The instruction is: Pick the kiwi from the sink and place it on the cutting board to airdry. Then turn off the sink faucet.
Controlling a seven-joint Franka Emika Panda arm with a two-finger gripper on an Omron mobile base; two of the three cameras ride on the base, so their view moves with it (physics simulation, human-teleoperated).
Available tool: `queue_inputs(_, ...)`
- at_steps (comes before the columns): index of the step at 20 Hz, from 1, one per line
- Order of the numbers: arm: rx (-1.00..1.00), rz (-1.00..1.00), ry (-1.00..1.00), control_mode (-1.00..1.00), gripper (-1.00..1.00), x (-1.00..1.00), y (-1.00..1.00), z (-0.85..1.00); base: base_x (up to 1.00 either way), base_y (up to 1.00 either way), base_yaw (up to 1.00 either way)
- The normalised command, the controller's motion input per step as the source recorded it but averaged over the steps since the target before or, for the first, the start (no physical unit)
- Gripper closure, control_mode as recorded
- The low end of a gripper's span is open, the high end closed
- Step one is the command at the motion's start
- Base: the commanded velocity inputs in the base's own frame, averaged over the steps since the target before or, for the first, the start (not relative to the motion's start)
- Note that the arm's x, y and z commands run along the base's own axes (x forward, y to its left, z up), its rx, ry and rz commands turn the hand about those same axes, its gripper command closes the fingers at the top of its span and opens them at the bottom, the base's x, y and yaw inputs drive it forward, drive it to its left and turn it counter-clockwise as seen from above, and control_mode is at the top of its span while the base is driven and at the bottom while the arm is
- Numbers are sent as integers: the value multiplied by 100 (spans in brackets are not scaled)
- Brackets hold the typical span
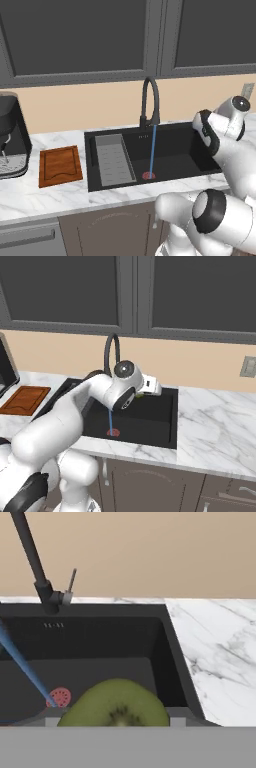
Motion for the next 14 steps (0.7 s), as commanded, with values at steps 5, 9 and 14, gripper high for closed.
queue_inputs(5, 1, 0, -3, -100, 100, -61, 0, 31, 0, 0, 0)
queue_inputs(9, 0, 1, -7, -100, 100, -61, 5, 17, 0, 0, 0)
queue_inputs(14, -1, 3, -7, -100, 100, -50, 39, 0, 0, 0, 0)
